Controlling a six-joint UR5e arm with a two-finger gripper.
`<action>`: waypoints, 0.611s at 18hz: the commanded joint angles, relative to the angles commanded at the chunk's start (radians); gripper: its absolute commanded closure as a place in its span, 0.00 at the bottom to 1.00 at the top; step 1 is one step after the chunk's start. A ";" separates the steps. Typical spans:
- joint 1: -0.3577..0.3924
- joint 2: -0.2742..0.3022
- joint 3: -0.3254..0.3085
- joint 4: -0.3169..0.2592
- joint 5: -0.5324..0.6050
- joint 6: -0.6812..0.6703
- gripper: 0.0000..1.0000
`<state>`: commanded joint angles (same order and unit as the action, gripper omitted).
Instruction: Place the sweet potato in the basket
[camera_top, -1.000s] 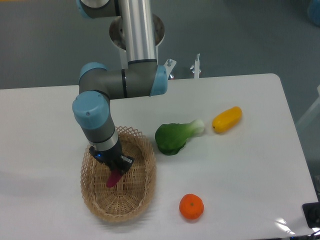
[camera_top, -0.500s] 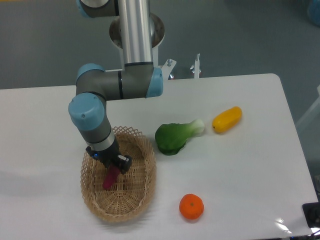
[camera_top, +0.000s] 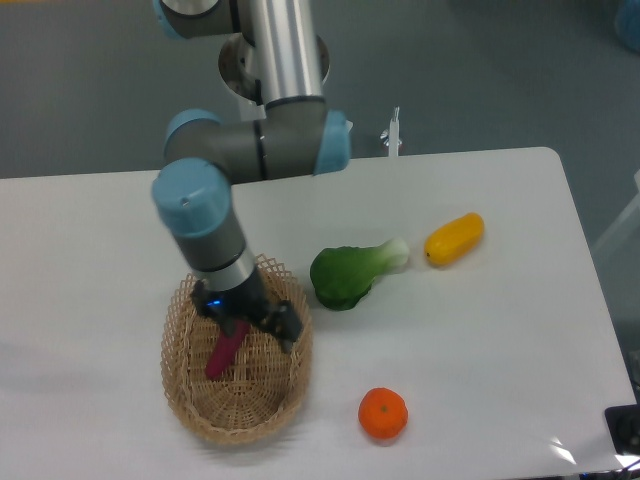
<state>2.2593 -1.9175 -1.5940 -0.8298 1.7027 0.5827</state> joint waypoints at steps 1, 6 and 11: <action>0.038 0.014 0.011 -0.003 0.003 0.035 0.00; 0.254 0.101 0.037 -0.199 -0.015 0.345 0.00; 0.461 0.133 0.055 -0.325 -0.080 0.780 0.00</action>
<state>2.7208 -1.7841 -1.5386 -1.1548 1.6231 1.3625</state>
